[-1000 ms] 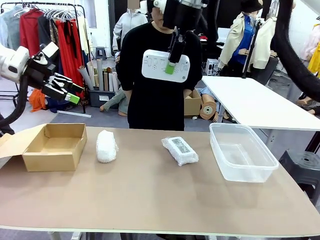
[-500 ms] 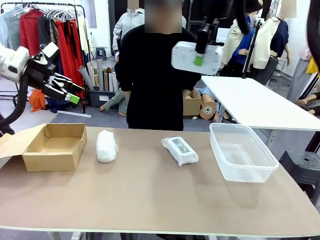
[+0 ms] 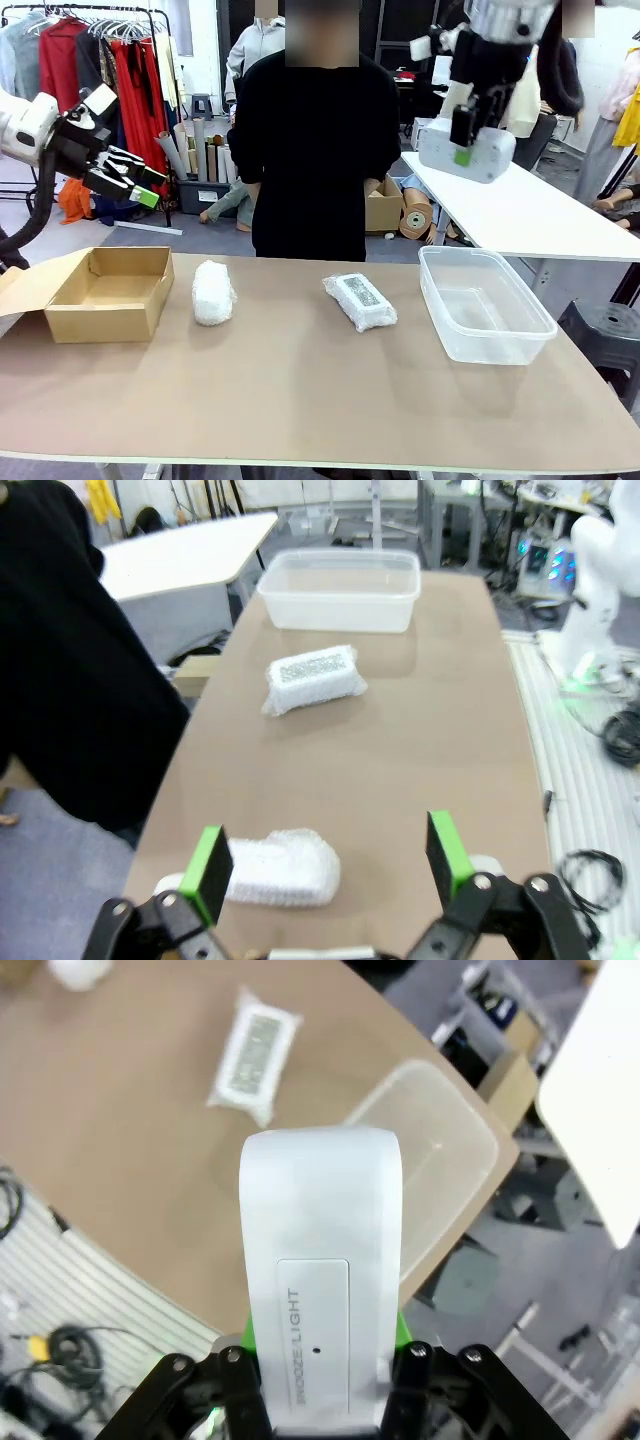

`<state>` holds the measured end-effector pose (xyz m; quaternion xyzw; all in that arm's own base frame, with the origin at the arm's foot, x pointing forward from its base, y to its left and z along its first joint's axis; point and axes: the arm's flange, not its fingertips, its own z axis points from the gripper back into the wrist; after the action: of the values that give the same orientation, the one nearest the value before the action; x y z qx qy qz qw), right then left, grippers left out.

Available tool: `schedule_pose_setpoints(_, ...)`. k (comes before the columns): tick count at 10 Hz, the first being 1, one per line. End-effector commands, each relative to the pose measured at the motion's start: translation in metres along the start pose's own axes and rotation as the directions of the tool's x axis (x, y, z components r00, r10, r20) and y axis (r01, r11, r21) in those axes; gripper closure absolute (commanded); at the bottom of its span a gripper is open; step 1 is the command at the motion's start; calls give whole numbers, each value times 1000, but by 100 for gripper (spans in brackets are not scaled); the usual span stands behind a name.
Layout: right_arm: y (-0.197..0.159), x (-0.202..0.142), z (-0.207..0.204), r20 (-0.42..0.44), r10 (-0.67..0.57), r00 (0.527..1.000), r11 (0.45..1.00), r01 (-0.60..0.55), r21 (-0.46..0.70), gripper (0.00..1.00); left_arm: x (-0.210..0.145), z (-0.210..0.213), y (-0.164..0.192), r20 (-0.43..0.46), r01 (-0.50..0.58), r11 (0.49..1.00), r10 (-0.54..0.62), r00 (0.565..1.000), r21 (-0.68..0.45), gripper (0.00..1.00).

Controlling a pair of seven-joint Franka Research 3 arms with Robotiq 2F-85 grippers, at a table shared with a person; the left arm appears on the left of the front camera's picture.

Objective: Separate and place wrapped and unwrapped clocks.
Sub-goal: If the picked Digital clock is wrapped, place it in the Package Box ; if not, place it in the Organizing box.

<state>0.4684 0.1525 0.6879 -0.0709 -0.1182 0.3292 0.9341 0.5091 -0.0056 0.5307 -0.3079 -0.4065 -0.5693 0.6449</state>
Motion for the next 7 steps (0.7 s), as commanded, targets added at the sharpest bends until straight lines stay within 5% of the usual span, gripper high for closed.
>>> schedule_pose_setpoints(1,-8,-34,-28,66,-139,988,984,146,-106,100,2,0,-1,2,5,1000,-5,1000,-2,0)
schedule_pose_setpoints(2,-19,-53,-49,83,-189,979,961,201,-188,100,2,0,-1,2,5,1000,-5,1000,-2,0)
schedule_pose_setpoints(5,-38,-89,-91,62,-352,934,923,357,-145,100,2,0,-1,2,5,1000,-5,1000,-2,0)
schedule_pose_setpoints(7,-46,-84,-88,41,-301,953,945,304,-124,100,2,0,-1,2,5,1000,-5,1000,-2,0)
